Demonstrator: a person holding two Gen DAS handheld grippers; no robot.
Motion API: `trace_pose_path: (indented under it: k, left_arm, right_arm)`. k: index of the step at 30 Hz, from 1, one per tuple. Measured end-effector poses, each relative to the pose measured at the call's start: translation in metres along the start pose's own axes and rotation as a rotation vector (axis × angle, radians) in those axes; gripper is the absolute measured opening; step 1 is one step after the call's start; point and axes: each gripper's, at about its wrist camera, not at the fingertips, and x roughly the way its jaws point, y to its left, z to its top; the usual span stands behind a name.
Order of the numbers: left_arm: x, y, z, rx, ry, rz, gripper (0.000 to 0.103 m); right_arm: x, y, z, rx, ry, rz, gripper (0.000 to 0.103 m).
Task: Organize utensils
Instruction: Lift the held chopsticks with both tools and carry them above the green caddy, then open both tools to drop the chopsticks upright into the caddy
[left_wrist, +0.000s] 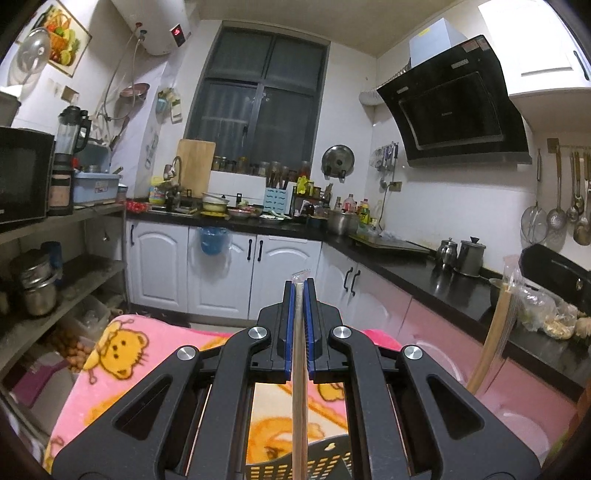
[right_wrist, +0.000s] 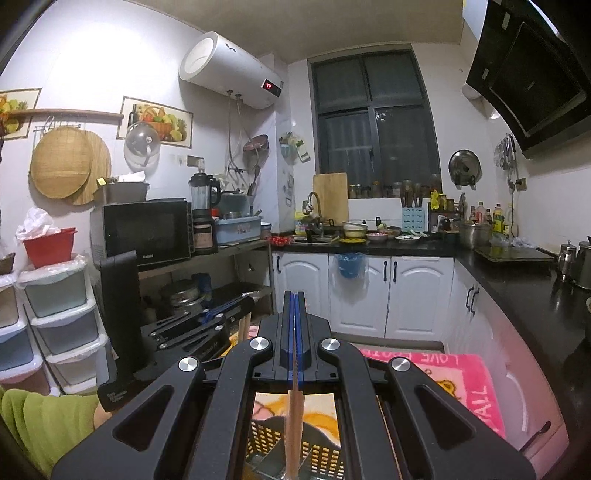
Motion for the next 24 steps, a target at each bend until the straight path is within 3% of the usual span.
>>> trace_pose_path:
  k: [21, 24]
  left_arm:
    - [0.015, 0.023, -0.052, -0.019, 0.108, -0.044, 0.005]
    - [0.012, 0.025, -0.056, -0.033, 0.128, -0.046, 0.009]
  right_arm:
    - [0.030, -0.019, -0.052, 0.067, 0.099, -0.028, 0.002]
    - [0.028, -0.022, -0.058, 0.080, 0.113, -0.035, 0.012]
